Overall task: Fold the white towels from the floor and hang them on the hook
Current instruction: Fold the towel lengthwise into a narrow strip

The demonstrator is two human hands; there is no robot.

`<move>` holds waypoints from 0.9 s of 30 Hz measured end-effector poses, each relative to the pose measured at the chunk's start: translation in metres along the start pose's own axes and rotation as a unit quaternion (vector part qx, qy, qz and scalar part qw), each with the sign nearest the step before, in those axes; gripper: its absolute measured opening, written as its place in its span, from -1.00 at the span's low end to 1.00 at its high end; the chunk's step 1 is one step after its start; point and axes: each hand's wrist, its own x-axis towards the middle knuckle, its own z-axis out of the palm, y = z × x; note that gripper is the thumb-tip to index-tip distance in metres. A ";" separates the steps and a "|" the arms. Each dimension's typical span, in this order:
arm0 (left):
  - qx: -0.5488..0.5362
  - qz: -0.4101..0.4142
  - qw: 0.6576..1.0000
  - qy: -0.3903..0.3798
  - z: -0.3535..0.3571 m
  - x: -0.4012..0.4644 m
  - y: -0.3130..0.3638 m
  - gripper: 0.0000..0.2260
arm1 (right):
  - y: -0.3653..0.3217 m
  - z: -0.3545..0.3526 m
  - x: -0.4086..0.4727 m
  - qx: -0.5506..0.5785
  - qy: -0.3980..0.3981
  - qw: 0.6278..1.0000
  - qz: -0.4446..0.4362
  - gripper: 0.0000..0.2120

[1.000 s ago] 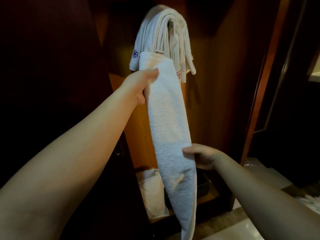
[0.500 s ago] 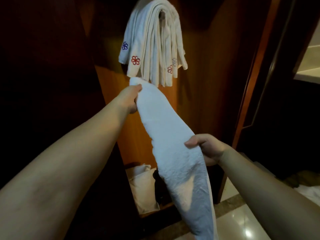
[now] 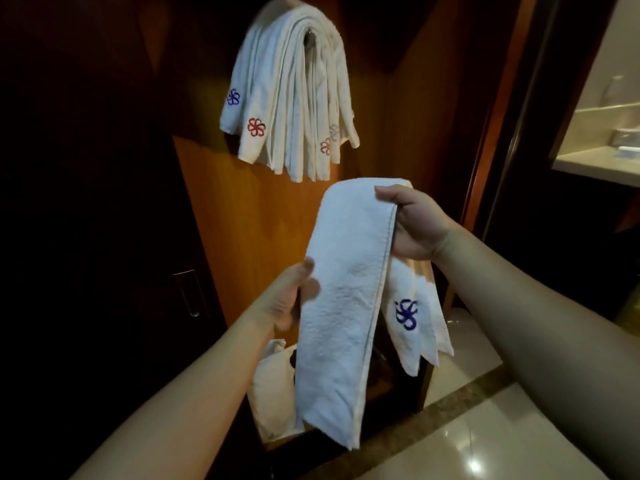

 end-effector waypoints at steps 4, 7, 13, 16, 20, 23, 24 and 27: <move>0.059 -0.007 0.996 -0.070 -0.007 0.001 0.000 -0.50 | -0.012 0.005 0.004 -0.037 0.057 0.997 -0.049 -0.62; 0.023 -0.048 0.990 -0.130 -0.015 0.001 -0.008 -0.62 | -0.025 0.013 0.005 -0.061 0.090 0.989 -0.097 -0.68; -0.045 -0.091 0.986 -0.136 -0.019 0.001 -0.014 -0.53 | -0.045 0.021 0.011 -0.104 0.147 0.975 -0.133 -0.74; 0.041 -0.056 0.998 -0.006 -0.009 0.001 0.000 -0.63 | -0.049 0.027 0.017 -0.119 0.178 0.967 -0.141 -0.87; 0.039 0.160 0.950 0.267 0.014 -0.008 0.032 -0.85 | -0.054 0.038 0.022 -0.164 0.193 0.955 -0.155 -0.80; 0.041 0.259 0.951 0.165 0.045 -0.030 0.051 -0.56 | -0.055 0.056 0.028 -0.223 0.193 0.942 -0.159 -0.68; 0.045 0.267 0.955 0.118 0.059 -0.035 0.055 -0.48 | -0.056 0.064 0.030 -0.240 0.191 0.938 -0.161 -0.62; 0.070 0.247 0.963 0.078 0.093 -0.034 0.063 -0.29 | -0.063 0.088 0.030 -0.282 0.173 0.929 -0.167 -0.44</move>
